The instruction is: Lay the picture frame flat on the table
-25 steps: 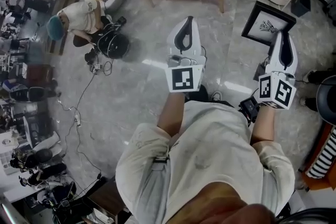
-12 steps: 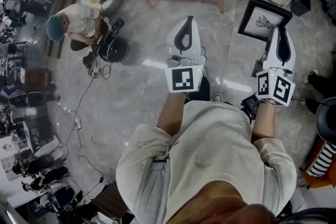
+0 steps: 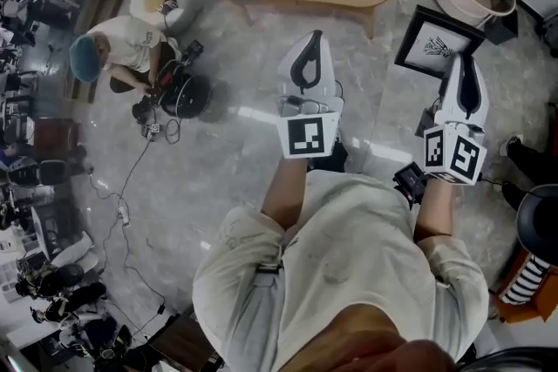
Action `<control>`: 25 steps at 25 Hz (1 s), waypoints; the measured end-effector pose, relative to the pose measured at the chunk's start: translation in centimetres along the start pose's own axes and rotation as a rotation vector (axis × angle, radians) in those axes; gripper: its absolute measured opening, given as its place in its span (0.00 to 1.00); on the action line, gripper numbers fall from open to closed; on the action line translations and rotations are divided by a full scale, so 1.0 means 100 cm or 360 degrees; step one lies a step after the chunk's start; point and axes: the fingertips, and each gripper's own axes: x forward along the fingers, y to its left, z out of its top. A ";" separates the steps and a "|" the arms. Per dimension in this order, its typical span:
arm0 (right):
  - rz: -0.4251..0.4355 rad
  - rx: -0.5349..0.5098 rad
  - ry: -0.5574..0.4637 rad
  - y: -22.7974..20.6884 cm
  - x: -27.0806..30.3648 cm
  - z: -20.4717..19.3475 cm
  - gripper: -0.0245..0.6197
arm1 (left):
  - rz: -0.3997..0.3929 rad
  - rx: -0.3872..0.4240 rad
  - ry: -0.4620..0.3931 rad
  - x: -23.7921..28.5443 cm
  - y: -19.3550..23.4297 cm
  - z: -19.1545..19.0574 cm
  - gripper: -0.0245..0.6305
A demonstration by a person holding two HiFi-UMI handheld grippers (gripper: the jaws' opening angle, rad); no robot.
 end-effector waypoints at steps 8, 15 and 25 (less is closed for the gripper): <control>0.0027 -0.0013 0.0009 0.040 0.065 -0.014 0.15 | -0.0015 0.0009 0.0022 0.043 0.048 -0.017 0.04; 0.0018 -0.0042 0.0021 0.072 0.123 -0.019 0.15 | -0.0081 0.0021 0.0041 0.088 0.089 -0.028 0.04; -0.0029 -0.0071 0.0024 0.091 0.152 -0.024 0.15 | -0.0088 -0.0078 0.0039 0.115 0.124 -0.035 0.04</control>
